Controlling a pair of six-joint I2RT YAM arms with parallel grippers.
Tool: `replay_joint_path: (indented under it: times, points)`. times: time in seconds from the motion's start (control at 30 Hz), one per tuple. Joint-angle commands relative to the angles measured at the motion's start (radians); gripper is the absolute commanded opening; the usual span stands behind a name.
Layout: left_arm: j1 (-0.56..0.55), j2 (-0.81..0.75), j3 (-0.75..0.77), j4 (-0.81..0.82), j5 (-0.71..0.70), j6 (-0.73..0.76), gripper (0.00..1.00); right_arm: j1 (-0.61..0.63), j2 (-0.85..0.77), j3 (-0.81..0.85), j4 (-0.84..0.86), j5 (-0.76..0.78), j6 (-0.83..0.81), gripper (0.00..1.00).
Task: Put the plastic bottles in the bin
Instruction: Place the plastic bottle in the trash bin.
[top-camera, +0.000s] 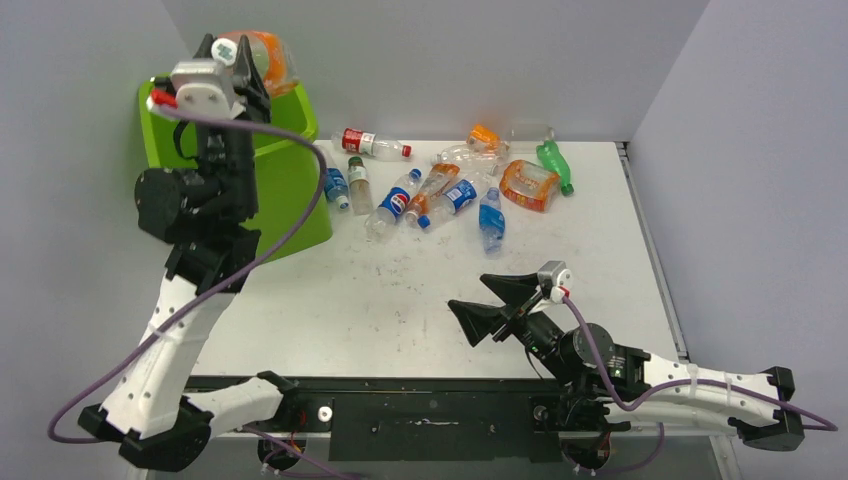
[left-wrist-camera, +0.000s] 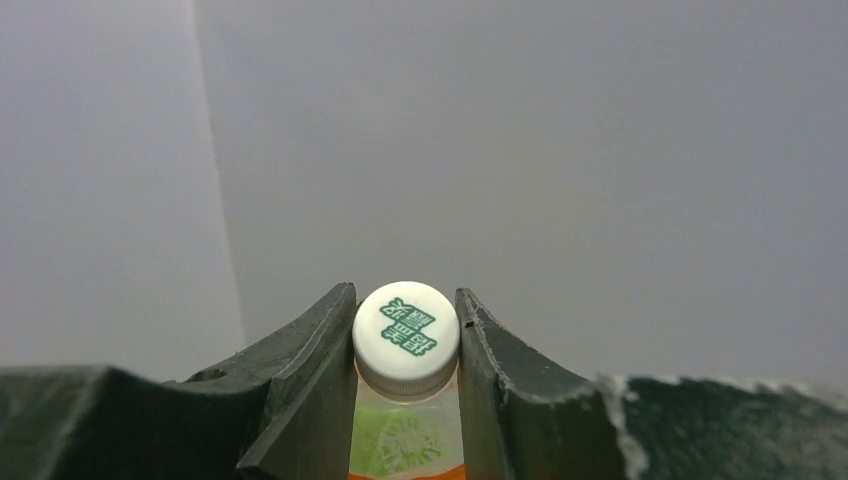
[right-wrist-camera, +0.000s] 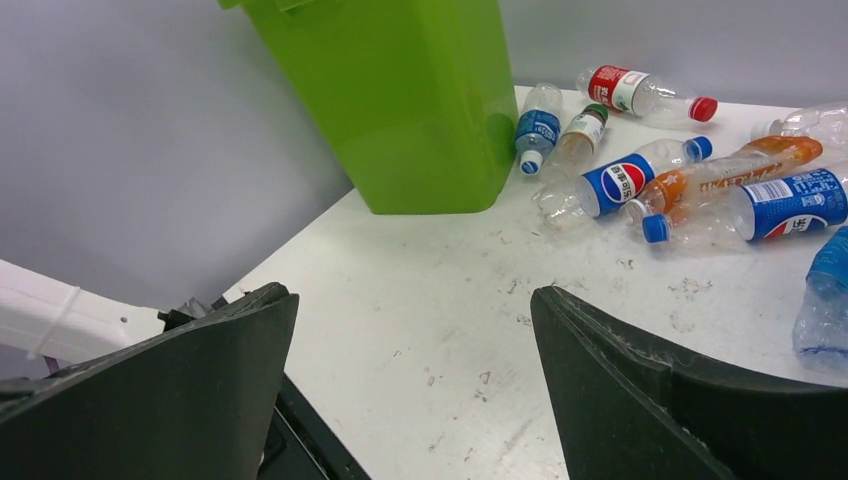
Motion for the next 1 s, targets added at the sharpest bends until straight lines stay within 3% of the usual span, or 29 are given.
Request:
replay_joint_path:
  times: [0.0,0.27,0.63,0.67,0.77,0.8,0.97]
  points:
    - [0.138,0.139,0.15,-0.117,0.008,-0.002,0.0,0.004,0.025,0.002,0.024,0.034,0.047,0.9]
    - [0.329,0.247,-0.003,-0.051,-0.02,-0.152,0.0,0.005,0.033,-0.024,0.059,0.003,0.06,0.9]
    - [0.435,0.31,-0.071,-0.247,0.07,-0.397,0.01,0.005,0.063,-0.008,0.046,0.038,0.069,0.9]
    - [0.44,0.31,-0.083,-0.252,0.066,-0.428,0.12,0.005,0.068,-0.007,0.043,0.039,0.069,0.9]
    - [0.442,0.299,-0.095,-0.255,0.07,-0.439,0.6,0.005,0.077,0.003,0.032,0.046,0.07,0.9]
    - [0.441,0.297,-0.08,-0.261,0.073,-0.441,0.69,0.006,0.079,0.009,0.026,0.049,0.068,0.9]
    - [0.428,0.283,0.027,-0.293,0.075,-0.419,0.89,0.004,0.076,0.032,0.011,0.071,0.056,0.9]
